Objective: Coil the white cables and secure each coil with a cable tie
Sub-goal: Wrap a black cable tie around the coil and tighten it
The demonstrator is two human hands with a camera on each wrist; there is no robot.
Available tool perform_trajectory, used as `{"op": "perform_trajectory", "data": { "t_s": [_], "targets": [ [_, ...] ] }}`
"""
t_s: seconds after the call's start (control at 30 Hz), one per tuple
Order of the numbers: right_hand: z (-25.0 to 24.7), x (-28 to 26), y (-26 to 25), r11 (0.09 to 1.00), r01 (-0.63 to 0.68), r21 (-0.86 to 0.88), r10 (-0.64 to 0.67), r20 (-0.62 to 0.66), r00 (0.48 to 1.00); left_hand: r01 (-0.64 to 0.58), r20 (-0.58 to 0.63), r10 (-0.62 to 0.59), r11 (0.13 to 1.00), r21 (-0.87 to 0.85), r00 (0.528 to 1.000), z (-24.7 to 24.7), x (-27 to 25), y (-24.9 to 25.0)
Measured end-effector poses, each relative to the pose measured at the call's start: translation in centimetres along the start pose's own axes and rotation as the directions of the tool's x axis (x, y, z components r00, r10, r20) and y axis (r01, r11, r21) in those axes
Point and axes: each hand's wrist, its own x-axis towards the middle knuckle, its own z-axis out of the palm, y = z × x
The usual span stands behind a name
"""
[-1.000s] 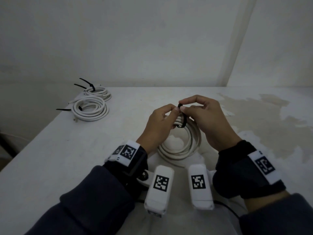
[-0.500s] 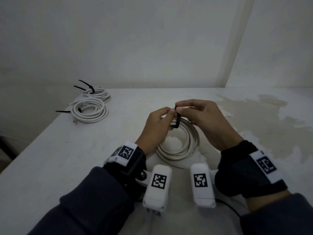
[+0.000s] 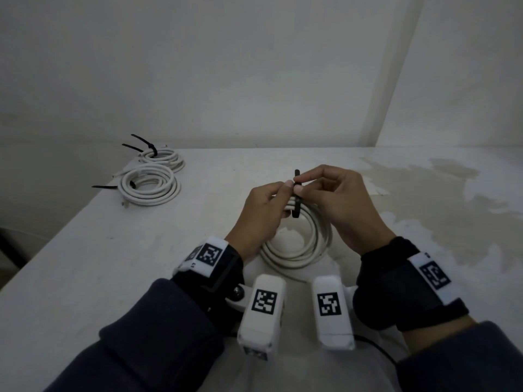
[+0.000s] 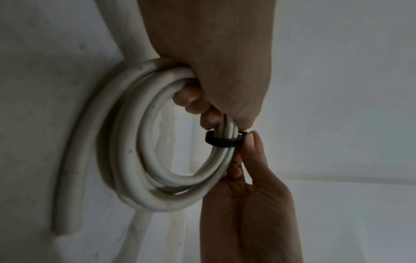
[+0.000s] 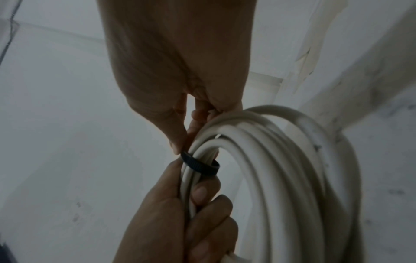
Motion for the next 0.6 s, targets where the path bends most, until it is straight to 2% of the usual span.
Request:
{"op": "perform_trajectory", "data": {
  "t_s": [0.13, 0.2, 0.23, 0.33, 0.43, 0.6],
  "targets": [
    [-0.3, 0.1, 0.0, 0.998, 0.010, -0.056, -0.009, 0.022, 1.000, 0.005, -0.014, -0.005, 1.000, -0.002, 1.000, -0.1, -0.1, -0.2],
    [-0.6, 0.2, -0.1, 0.989, 0.025, -0.148, -0.025, 0.001, 1.000, 0.004, -0.012, -0.004, 1.000, -0.013, 1.000, -0.1, -0.1, -0.2],
    [-0.7, 0.3, -0.2, 0.991, 0.012, -0.131, -0.014, -0.017, 1.000, 0.008, -0.007, -0.008, 1.000, -0.014, 1.000, -0.1, -0.1, -0.2],
    [-0.8, 0.5, 0.1, 0.991, -0.126, -0.035, 0.123, -0.073, 0.990, 0.006, 0.019, -0.006, 1.000, 0.000, 1.000, 0.0, 0.0, -0.1],
    [-0.7, 0.4, 0.2, 0.969, -0.245, -0.010, 0.245, -0.057, 0.968, -0.036, 0.044, 0.035, 0.999, 0.036, 0.998, -0.1, 0.2, -0.4],
    [-0.9, 0.1, 0.0, 0.981, -0.128, 0.145, 0.146, -0.120, 0.982, -0.104, 0.070, 0.095, 0.983, 0.151, 0.993, 0.1, 0.9, -1.0]
  ]
}}
